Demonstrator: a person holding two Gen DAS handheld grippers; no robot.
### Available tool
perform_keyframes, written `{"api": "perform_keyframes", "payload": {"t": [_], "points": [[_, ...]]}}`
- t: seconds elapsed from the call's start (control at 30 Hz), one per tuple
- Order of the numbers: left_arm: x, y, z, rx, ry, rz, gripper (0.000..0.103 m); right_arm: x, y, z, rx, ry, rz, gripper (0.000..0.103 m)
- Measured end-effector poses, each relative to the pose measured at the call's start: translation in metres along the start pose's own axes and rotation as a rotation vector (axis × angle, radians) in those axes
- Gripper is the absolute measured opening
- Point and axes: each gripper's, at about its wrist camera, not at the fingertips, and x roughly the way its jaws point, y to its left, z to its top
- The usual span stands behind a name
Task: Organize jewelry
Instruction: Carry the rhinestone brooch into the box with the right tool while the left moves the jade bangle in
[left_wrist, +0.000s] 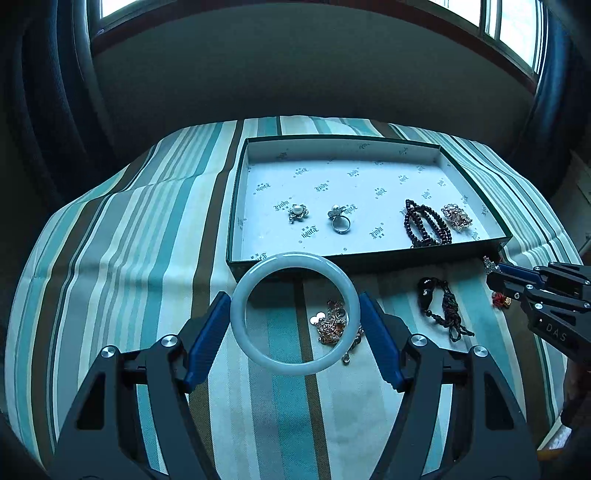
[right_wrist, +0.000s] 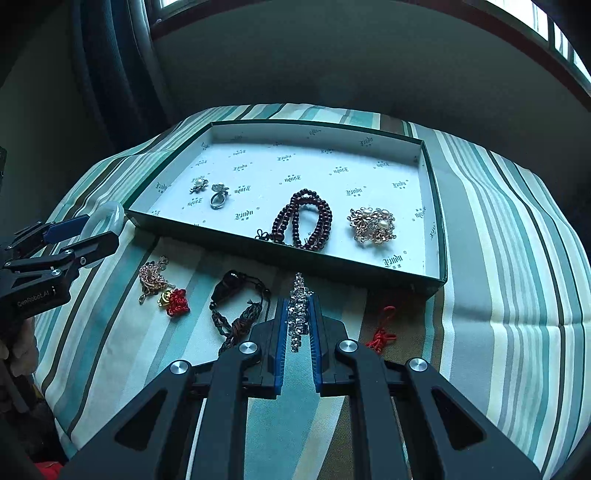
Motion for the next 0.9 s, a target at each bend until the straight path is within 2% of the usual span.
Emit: {"api": "perform_keyframes", "payload": {"t": [0.47, 0.67, 0.9], "points": [[0.032, -0.008, 0.069, 0.005, -0.074, 0.007, 0.071, 0.01, -0.03, 0.062, 0.019, -0.092, -0.045, 0.012], [0.06, -0.009, 0.095, 0.0, -0.071, 0.016, 0.071, 0.036, -0.04, 0.086, 0.025, -0.092, -0.06, 0.012], [0.099, -0.009, 0.121, 0.002, -0.031, 0.016, 0.071, 0.073, -0.055, 0.106, 0.039, -0.056, -0.073, 0.012]]}}
